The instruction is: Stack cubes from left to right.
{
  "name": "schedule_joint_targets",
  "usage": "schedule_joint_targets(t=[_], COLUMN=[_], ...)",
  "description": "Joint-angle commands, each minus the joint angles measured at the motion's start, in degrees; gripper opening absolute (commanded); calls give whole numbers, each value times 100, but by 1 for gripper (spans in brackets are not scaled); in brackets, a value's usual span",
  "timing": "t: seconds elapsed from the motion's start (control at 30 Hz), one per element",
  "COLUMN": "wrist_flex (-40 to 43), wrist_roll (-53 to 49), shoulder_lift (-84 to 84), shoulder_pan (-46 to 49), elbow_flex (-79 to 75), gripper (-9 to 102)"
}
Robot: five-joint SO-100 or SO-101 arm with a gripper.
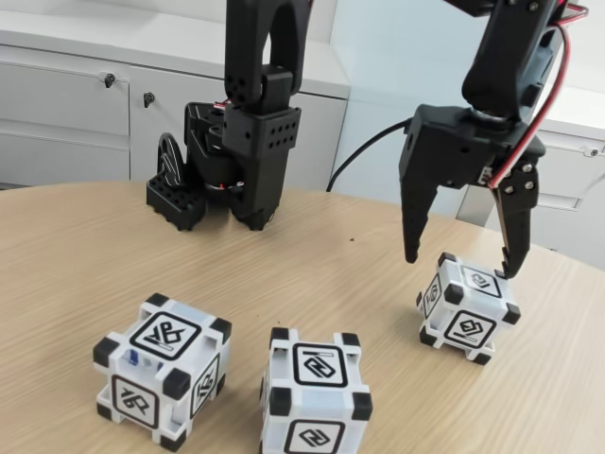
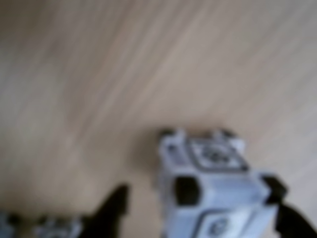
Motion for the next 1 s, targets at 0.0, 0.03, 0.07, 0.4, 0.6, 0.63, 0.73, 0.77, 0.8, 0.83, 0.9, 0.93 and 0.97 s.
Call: schedule_joint_targets(t=[0.0, 0.03, 0.07, 0.4, 0.6, 0.63, 0.73, 0.77, 0.8, 0.83, 0.9, 0.93, 0.97], wrist_flex=[70, 79, 79, -18, -35, -35, -44, -44, -62, -141, -396, -527, -633], wrist_roll=[193, 246, 281, 325, 290, 264, 185, 176, 176, 202, 264, 272, 255], shoulder_lift=[211, 299, 431, 844, 325, 237, 70, 44, 35, 35, 26, 26, 26], shoulder_pan=[35, 35, 35, 35, 44, 44, 44, 44, 44, 44, 44, 44, 44], elbow_flex=[-176, -176, -176, -123, -176, -176, -176, -176, -185, -185, -185, -176, -114], gripper=[31, 31, 31, 32, 32, 32, 32, 32, 32, 32, 32, 32, 32])
